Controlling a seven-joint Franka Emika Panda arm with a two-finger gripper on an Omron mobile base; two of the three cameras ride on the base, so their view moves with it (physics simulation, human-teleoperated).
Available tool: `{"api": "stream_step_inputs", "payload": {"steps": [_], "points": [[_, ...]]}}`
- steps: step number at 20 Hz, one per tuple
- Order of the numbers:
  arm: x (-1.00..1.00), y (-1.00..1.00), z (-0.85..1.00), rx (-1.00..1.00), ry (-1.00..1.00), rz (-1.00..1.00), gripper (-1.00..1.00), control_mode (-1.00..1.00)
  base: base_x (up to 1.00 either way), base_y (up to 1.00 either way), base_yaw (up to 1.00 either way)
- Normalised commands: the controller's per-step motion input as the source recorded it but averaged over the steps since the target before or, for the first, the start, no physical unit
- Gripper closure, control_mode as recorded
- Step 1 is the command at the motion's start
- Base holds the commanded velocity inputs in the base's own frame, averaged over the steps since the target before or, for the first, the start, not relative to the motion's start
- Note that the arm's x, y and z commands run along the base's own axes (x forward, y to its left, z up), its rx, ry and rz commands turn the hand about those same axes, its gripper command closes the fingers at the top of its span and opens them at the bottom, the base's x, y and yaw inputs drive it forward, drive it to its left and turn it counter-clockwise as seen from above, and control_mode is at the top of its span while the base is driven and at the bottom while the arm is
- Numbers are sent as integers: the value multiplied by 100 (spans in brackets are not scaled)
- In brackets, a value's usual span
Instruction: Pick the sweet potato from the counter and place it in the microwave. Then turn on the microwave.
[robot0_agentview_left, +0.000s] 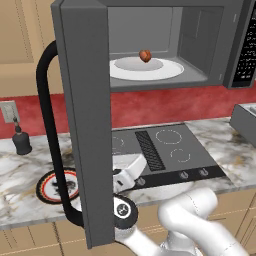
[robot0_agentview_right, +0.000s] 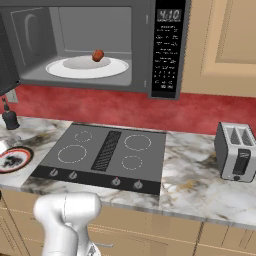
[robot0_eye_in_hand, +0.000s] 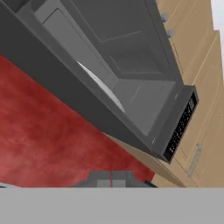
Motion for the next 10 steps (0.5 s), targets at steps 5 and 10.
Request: {"api": "stream_step_inputs", "payload": {"steps": [5, 10], "points": [[-49, 56, 13, 0, 0, -18, 100, -100, 0, 0, 0], [-43, 45, 4, 0, -1, -19, 100, -100, 0, 0, 0]]}}
